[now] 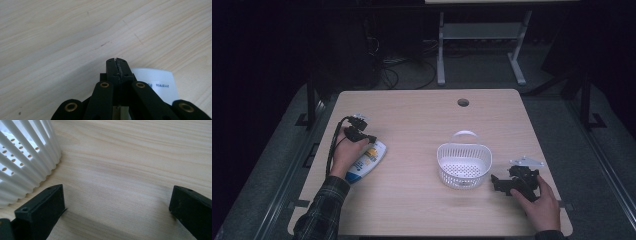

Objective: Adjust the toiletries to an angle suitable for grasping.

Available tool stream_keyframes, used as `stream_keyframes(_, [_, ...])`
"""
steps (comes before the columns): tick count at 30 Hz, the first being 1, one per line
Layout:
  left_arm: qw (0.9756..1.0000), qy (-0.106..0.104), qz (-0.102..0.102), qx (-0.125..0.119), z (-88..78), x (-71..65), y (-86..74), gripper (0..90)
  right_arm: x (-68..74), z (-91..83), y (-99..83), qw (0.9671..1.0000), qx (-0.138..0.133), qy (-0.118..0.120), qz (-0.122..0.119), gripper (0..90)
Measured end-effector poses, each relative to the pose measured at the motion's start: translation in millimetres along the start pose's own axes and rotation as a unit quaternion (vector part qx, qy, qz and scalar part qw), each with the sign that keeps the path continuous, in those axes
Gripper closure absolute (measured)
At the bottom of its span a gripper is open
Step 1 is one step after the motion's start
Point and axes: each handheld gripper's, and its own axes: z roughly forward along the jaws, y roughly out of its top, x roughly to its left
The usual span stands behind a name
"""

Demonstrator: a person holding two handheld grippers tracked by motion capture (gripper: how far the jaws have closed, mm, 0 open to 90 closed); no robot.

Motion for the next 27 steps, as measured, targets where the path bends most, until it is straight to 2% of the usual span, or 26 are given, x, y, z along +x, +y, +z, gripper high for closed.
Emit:
stream_keyframes(9, [0.9998,-0.016,0.012,0.002,7.4,-19.8,-5.0,90.0,0.0,0.0,0.0,1.0000,0.000,0.000,0.000,0.0])
stream_keyframes(17, [0.9993,-0.030,0.024,0.002,7.1,-34.5,-6.6,90.0,0.0,0.0,0.0,1.0000,0.000,0.000,0.000,0.0])
stream_keyframes(27, [0.9971,-0.057,0.049,0.005,2.5,-57.5,-16.9,90.0,0.1,0.0,0.0,1.0000,0.000,0.001,0.000,0.0])
